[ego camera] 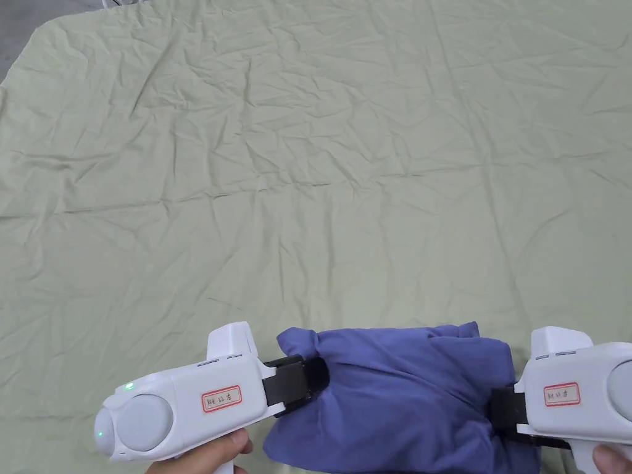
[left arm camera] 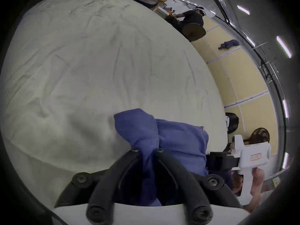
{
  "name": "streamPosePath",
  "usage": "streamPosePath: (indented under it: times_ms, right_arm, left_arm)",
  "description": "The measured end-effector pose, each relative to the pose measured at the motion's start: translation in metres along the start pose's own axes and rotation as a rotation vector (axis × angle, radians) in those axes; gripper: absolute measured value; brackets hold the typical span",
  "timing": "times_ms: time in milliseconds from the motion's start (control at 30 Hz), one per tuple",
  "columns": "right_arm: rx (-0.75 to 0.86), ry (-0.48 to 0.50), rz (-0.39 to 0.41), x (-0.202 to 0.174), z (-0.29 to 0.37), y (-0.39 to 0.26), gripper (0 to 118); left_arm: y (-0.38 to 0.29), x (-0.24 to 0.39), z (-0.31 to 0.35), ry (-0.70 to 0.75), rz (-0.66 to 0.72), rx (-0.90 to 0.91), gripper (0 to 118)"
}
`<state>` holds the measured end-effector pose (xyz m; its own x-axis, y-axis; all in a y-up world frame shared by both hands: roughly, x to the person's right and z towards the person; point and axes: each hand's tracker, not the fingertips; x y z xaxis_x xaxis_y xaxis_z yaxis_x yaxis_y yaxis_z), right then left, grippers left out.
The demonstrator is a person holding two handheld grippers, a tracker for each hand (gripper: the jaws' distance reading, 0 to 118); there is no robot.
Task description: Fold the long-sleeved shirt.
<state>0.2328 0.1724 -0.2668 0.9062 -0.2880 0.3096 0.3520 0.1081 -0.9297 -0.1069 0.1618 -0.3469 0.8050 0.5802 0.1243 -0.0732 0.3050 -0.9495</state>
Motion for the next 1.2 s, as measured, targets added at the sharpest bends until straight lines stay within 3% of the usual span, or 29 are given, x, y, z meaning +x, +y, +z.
streamPosePath:
  times_ms: [100, 233, 400, 633, 867, 900, 933, 967, 1000, 1033, 1100, 1200]
  right_arm:
    - [0.092, 0.018, -0.024, -0.017, 0.019, -0.009, 3]
    - [0.179, 0.079, 0.035, -0.064, 0.038, -0.016, 3]
    - [0.181, 0.223, 0.146, -0.148, 0.033, -0.024, 3]
    - [0.084, 0.36, 0.3, -0.257, 0.0, -0.048, 3]
    - [0.01, 0.4, 0.276, -0.301, -0.031, -0.057, 3]
    - [0.005, 0.4, 0.278, -0.303, -0.032, -0.057, 3]
    - [0.003, 0.401, 0.277, -0.304, -0.034, -0.058, 3]
    - [0.001, 0.4, 0.278, -0.303, -0.033, -0.057, 3]
    - [0.0, 0.396, 0.28, -0.302, -0.033, -0.056, 3]
    - [0.002, 0.391, 0.28, -0.3, -0.031, -0.055, 3]
    - [0.017, 0.379, 0.274, -0.292, -0.025, -0.054, 3]
    - [0.04, 0.37, 0.26, -0.28, -0.008, -0.053, 3]
  left_arm:
    - [0.001, -0.006, 0.029, 0.007, 0.053, 0.047, 6]
    - [0.0, -0.021, 0.078, -0.054, 0.11, 0.092, 5]
    - [0.006, -0.061, 0.128, 0.06, 0.142, 0.157, 5]
    - [0.035, -0.158, 0.199, 0.343, 0.179, 0.18, 5]
    - [0.066, -0.228, 0.21, 0.609, 0.225, 0.158, 5]
    - [0.067, -0.229, 0.207, 0.619, 0.21, 0.158, 9]
    - [0.066, -0.227, 0.204, 0.623, 0.197, 0.169, 26]
    - [0.065, -0.224, 0.201, 0.683, 0.166, 0.196, 67]
    - [0.064, -0.219, 0.197, 0.77, 0.125, 0.213, 118]
    - [0.061, -0.212, 0.196, 0.81, 0.093, 0.243, 117]
    - [0.052, -0.202, 0.208, 0.782, 0.027, 0.323, 106]
    - [0.045, -0.181, 0.219, 0.722, 0.091, 0.293, 108]
